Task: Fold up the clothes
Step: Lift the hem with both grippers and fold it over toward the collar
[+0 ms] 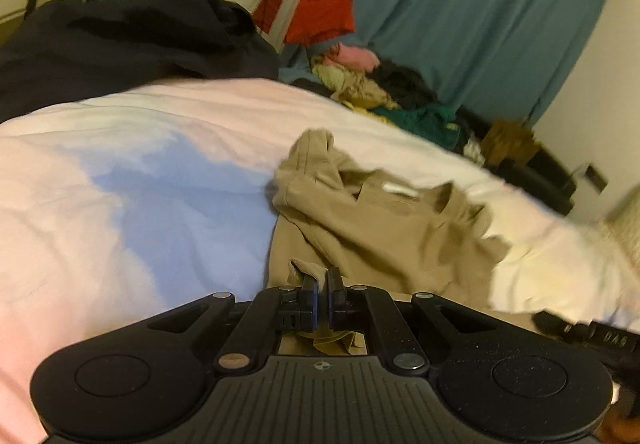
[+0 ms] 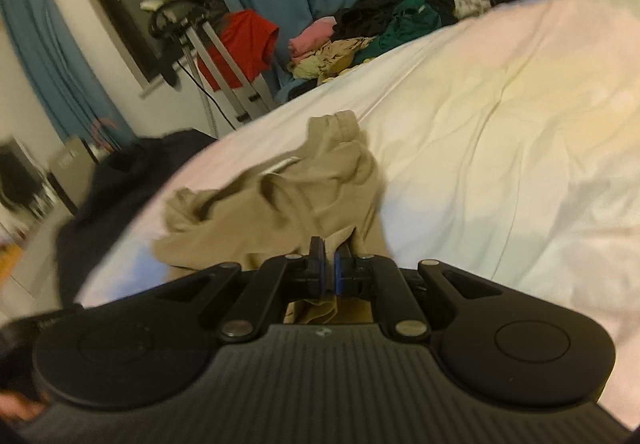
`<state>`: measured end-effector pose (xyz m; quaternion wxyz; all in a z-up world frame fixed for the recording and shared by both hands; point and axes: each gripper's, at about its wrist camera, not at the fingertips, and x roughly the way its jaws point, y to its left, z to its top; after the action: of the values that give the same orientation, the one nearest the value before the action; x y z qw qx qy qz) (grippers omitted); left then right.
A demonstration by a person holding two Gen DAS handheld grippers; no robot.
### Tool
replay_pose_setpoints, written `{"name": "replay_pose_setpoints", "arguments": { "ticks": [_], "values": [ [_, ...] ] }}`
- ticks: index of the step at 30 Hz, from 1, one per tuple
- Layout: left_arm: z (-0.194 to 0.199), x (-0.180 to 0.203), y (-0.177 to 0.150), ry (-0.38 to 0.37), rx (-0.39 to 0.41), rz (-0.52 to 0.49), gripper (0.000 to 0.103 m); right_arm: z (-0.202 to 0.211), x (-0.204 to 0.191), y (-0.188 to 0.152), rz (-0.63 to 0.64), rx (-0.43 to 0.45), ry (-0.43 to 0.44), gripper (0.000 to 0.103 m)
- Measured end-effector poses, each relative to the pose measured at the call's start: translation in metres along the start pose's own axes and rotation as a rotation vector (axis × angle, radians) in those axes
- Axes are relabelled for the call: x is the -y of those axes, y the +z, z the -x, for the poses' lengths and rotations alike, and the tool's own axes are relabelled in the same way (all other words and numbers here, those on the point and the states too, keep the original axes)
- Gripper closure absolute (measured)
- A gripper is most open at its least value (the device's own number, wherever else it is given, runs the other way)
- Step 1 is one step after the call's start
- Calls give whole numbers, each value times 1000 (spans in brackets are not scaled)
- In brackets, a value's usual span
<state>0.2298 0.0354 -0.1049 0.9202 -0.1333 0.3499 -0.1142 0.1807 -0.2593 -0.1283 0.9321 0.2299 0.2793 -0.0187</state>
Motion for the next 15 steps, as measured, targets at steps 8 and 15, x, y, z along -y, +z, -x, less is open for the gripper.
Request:
{"name": "replay_pose_setpoints", "arguments": {
  "ticks": [8, 15],
  "values": [
    [-51, 8, -16, 76, -33, -136, 98, -55, 6, -19, 108, -77, -78, 95],
    [-23, 21, -19, 106, 30, -183, 84, -32, -11, -15, 200, -46, -106, 92]
  ]
}}
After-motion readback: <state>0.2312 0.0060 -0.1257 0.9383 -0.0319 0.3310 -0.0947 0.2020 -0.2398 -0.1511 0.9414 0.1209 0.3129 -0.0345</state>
